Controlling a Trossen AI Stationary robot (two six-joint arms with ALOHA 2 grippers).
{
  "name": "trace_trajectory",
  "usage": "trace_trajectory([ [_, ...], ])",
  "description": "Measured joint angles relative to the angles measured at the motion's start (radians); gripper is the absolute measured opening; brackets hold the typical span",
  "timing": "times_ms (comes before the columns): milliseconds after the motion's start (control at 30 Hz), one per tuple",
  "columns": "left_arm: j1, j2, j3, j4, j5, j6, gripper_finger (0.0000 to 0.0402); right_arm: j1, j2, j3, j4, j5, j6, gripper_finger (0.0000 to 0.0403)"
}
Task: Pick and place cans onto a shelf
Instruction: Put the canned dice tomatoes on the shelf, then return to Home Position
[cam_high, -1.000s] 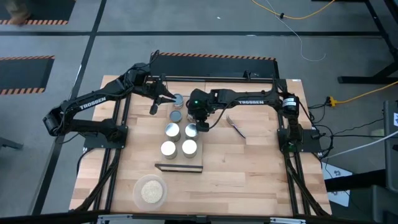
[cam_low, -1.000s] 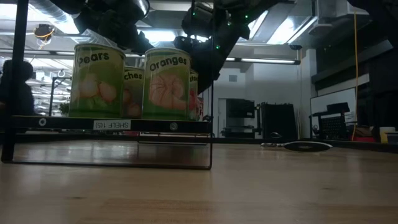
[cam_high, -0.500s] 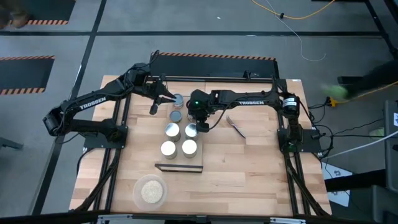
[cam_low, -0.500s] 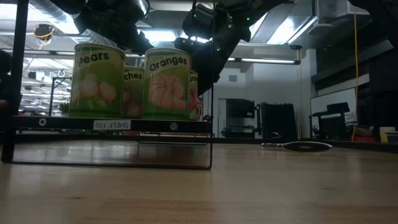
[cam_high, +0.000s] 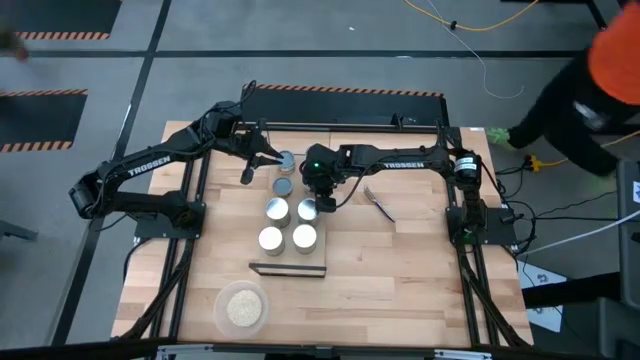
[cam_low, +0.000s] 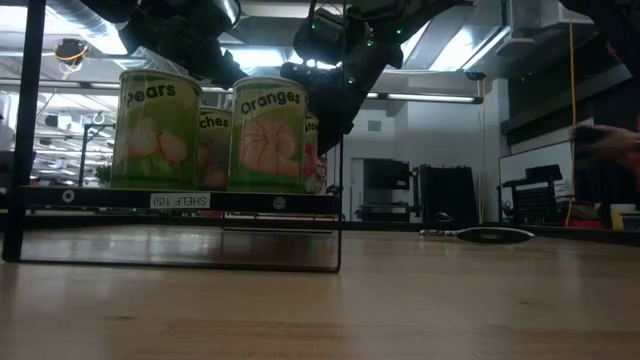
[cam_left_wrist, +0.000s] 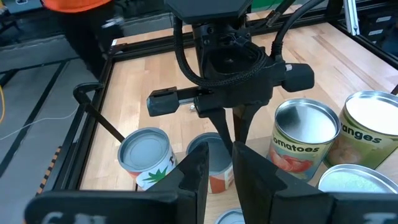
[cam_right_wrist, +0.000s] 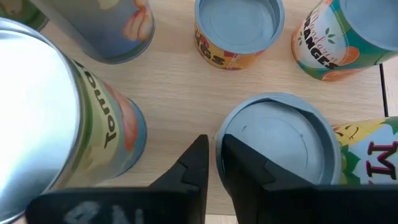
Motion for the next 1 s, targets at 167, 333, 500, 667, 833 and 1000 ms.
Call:
trace_trajectory([
  [167, 0.000, 0.000, 0.000, 0.000, 0.000, 0.000, 0.0065, 0.000, 0.000, 0.000, 0.002, 0.000, 0.000, 0.0062],
  [333, 0.000, 0.000, 0.000, 0.000, 0.000, 0.006, 0.0065, 0.000, 0.002, 0.000, 0.012, 0.000, 0.000, 0.0063],
  [500, 0.000, 0.000, 0.000, 0.000, 0.000, 0.006, 0.0065, 0.000, -0.005, 0.000, 0.009, 0.000, 0.017, 0.0064],
  [667, 0.000, 0.000, 0.000, 0.000, 0.000, 0.005, 0.0065, 0.000, -0.026, 0.040, -0.034, 0.000, 0.031, 0.0064],
  [833, 0.000, 0.006, 0.000, -0.002, 0.000, 0.006, 0.0065, 0.000, -0.038, 0.070, -0.058, 0.000, 0.030, 0.0064],
  [1000, 0.000, 0.006, -0.017, 0.001, -0.001, 0.006, 0.0065, 0.000, -0.049, 0.113, -0.104, 0.000, 0.057, 0.0064],
])
